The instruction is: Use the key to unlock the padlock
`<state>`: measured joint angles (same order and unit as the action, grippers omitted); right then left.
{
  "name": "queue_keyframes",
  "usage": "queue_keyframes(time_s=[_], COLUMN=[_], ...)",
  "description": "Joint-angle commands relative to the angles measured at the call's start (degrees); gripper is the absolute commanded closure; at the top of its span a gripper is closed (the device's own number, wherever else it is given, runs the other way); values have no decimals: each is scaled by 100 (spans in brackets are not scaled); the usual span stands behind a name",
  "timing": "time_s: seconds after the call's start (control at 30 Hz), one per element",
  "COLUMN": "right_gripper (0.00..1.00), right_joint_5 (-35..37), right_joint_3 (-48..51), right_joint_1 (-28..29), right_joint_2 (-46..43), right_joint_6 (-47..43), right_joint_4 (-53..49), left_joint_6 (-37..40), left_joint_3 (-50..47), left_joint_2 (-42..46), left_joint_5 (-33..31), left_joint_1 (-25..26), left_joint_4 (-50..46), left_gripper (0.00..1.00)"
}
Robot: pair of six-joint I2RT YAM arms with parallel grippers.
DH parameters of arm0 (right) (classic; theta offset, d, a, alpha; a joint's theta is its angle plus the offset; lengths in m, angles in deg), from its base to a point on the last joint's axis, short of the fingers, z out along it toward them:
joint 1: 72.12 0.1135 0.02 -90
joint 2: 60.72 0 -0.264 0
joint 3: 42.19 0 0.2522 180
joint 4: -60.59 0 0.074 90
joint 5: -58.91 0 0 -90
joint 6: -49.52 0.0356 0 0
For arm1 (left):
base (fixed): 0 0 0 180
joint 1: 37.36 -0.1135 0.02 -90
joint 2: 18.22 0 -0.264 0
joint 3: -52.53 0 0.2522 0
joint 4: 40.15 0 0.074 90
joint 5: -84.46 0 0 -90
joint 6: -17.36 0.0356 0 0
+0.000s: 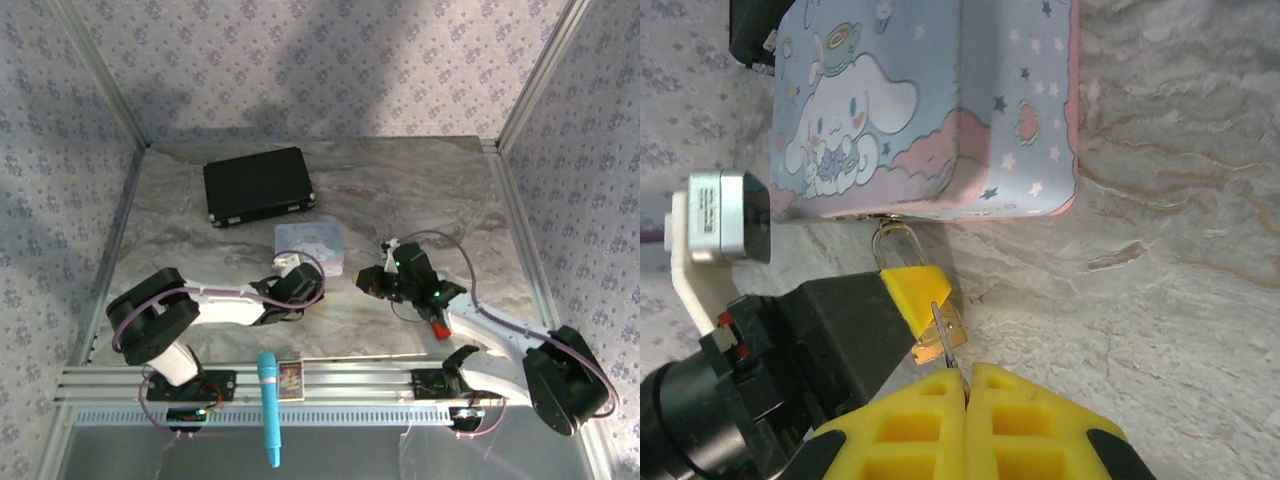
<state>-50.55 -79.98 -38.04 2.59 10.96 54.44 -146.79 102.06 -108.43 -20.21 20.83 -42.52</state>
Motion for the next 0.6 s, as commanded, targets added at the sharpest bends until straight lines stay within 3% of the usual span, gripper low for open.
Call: queue_keyframes(time_s=[0.0, 0.27, 0.57], right_gripper=[100, 100, 100], right_joint_5=[-383, -476, -1223], right_joint_3=[328, 439, 313], right_joint_1=[-29, 166, 219], right_joint_2=[274, 582, 1610], right_joint_6=[1037, 1692, 2255], right_joint_4=[929, 1329, 2499], left_joint_6=[-904, -1733, -2563], left_joint_3=[-295, -589, -753], left_joint_2=[273, 470, 387], left_joint_5=[-178, -370, -492], left_joint_1=[-6, -5, -16], left_joint_4=[169, 811, 1134], left_gripper=[84, 83, 83])
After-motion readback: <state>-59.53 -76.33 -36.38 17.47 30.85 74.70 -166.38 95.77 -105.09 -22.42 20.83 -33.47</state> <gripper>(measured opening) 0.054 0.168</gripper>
